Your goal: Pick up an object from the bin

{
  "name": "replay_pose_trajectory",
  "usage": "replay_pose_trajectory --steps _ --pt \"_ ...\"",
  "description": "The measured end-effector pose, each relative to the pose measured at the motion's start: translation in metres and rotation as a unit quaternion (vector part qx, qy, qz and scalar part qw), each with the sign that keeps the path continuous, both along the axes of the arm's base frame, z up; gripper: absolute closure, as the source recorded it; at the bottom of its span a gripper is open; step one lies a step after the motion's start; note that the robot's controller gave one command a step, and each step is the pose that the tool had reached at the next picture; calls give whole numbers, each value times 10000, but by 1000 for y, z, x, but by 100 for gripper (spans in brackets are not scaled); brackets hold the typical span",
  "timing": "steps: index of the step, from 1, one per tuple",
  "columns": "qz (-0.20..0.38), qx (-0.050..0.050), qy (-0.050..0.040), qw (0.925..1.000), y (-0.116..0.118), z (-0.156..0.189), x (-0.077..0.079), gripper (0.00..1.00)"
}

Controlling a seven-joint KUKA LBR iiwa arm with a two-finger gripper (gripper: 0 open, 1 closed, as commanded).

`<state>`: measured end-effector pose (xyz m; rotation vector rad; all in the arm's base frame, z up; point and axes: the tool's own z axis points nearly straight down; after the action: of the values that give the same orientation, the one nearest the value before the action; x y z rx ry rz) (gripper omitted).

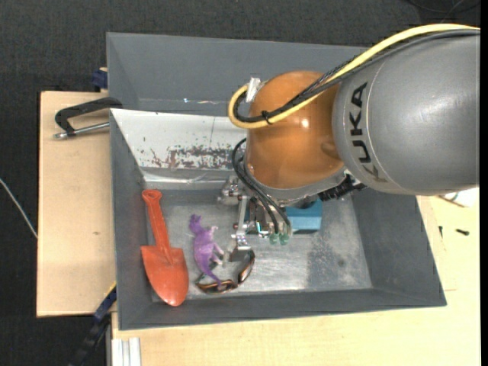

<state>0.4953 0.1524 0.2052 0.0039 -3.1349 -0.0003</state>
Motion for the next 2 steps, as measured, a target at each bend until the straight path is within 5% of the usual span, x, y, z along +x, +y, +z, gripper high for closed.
replay_pose_trajectory --steps 2 --pt "-359 10 -66 9993 11 -28 12 0"
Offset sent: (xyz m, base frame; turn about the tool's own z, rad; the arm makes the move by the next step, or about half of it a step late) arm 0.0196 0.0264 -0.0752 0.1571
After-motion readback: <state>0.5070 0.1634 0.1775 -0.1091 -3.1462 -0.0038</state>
